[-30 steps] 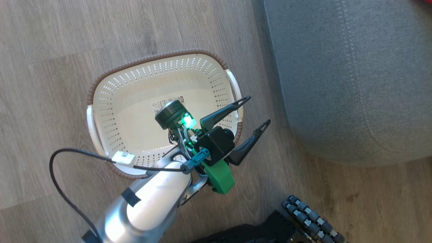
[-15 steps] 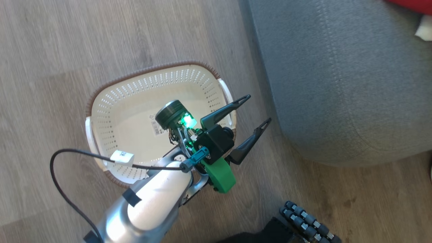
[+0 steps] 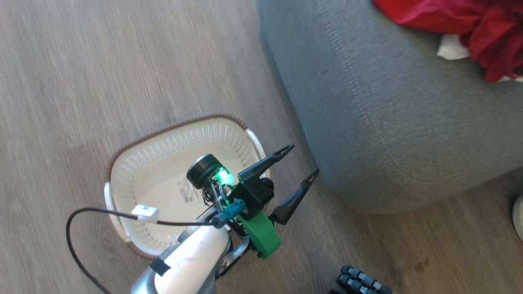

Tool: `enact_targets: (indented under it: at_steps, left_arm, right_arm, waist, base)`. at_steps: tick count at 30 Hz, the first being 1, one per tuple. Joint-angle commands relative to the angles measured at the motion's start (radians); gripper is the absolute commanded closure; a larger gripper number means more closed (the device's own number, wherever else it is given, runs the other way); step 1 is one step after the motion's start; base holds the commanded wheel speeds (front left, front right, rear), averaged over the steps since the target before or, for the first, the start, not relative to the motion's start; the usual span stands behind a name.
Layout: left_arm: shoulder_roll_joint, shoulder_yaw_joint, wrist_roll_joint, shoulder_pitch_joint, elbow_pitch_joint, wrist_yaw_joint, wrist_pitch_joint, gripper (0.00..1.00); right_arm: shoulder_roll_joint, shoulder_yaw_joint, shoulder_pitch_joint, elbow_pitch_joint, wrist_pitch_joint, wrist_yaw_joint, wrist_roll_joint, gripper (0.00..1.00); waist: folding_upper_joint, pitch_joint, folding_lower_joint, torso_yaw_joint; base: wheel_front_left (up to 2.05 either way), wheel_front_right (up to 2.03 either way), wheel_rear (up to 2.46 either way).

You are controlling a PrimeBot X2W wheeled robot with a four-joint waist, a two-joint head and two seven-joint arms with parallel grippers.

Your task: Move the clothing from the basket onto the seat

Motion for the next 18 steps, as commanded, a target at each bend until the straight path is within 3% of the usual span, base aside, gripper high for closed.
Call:
enact_targets:
  at_steps: [1,6,8,10,18]
  left_arm:
    - [-0.019,0.04,-0.012,0.011,-0.039,-0.001,-0.01,0.0]
    - [-0.033,0.069,-0.022,0.051,-0.057,-0.001,-0.01,0.0]
    - [-0.039,0.1,-0.047,0.08,-0.07,0.002,-0.01,0.0]
    - [-0.041,0.118,-0.066,0.094,-0.074,0.007,-0.01,0.0]
    - [-0.043,0.194,-0.164,0.177,-0.16,0.065,-0.01,0.0]
  right_arm:
    - [-0.022,0.028,0.001,-0.062,-0.026,0.007,0.021,0.0]
    - [-0.048,0.079,0.039,-0.209,-0.063,0.007,0.096,0.0]
    - [-0.075,0.131,0.097,-0.382,-0.08,0.007,0.131,0.0]
    - [-0.094,0.147,0.129,-0.454,-0.084,0.007,0.124,0.0]
    - [-0.089,0.113,0.444,-1.009,-0.041,0.007,0.193,0.0]
  waist:
    - [0.0,-0.071,0.0,-0.032]
    - [0.0,-0.142,0.0,-0.036]
    - [0.0,-0.183,0.0,-0.02]
    - [0.0,-0.199,0.0,-0.013]
    - [0.0,-0.297,0.0,0.067]
  base:
    - [0.0,0.0,0.0]
    - [0.0,0.0,0.0]
    - [0.0,0.0,0.0]
    - [0.0,0.0,0.0]
    - [0.0,0.0,0.0]
